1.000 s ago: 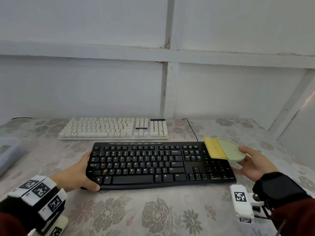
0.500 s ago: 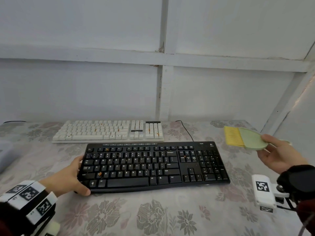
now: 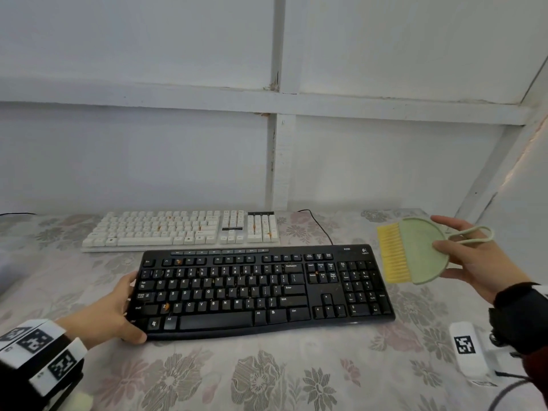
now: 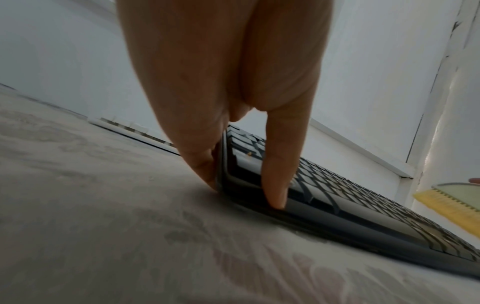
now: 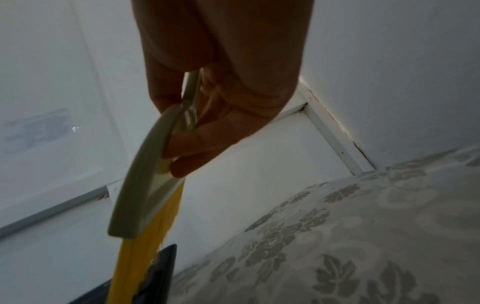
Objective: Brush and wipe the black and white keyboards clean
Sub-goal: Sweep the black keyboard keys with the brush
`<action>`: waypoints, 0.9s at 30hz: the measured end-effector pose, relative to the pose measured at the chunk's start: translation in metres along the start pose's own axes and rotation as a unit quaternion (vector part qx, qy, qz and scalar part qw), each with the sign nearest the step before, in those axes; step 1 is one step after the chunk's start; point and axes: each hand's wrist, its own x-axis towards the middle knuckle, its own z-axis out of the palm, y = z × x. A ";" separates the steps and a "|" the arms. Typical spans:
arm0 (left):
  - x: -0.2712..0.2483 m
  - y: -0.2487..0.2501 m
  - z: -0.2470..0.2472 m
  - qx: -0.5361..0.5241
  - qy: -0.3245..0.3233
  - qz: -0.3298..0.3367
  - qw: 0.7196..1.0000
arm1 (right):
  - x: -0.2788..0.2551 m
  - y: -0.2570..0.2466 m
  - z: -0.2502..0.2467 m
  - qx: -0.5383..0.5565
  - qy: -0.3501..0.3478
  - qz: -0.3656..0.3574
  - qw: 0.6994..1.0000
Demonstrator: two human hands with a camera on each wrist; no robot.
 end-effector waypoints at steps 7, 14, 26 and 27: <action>-0.003 0.002 0.001 -0.020 0.004 0.035 0.999 | -0.001 -0.003 0.014 -0.069 0.001 -0.037 0.997; -0.006 0.005 0.002 -0.004 0.010 0.040 0.999 | 0.002 -0.011 0.024 -0.096 -0.002 -0.071 0.993; -0.004 0.000 0.000 0.017 0.027 0.037 0.999 | -0.035 0.005 0.025 -0.187 -0.025 -0.048 0.981; -0.003 -0.001 0.000 0.014 0.027 0.035 0.999 | -0.040 0.007 0.024 -0.195 -0.029 -0.042 0.979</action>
